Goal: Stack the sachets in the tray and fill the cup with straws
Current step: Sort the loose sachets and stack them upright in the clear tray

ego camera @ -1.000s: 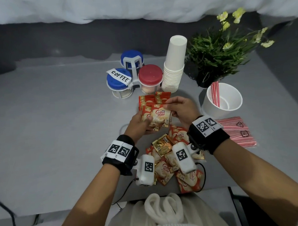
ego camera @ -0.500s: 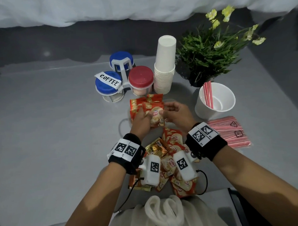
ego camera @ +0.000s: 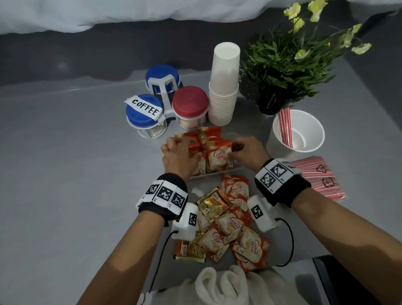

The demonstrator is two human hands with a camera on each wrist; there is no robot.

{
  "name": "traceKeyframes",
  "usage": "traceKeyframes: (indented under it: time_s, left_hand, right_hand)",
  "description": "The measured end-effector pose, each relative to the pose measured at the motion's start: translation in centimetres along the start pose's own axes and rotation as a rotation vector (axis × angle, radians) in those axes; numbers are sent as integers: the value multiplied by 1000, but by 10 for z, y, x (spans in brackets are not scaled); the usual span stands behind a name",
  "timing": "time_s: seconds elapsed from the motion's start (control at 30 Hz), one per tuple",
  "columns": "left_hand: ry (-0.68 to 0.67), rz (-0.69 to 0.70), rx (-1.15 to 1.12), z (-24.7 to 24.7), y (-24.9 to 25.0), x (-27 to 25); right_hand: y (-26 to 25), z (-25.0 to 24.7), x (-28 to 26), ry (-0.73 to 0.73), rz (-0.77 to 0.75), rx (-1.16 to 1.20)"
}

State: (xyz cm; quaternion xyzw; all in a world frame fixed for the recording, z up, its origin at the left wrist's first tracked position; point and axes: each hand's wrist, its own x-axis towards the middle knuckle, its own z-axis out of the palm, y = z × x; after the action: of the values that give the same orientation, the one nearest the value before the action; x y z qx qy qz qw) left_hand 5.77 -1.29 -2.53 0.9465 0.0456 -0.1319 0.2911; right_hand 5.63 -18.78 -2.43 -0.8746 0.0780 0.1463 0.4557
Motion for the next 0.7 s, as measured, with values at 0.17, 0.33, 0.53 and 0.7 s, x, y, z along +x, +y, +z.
traceKeyframes:
  time_s: [0.17, 0.33, 0.53, 0.7]
  left_hand:
    - [-40, 50, 132, 15, -9, -2]
    - [29, 108, 147, 22, -15, -1]
    - [119, 90, -72, 28, -21, 0]
    - [137, 113, -119, 34, -24, 0]
  right_hand:
    - [7, 14, 1, -49, -14, -49]
    - [13, 19, 8, 13, 4, -83]
    - [10, 20, 7, -27, -10, -98]
    - [8, 28, 10, -84, 33, -90]
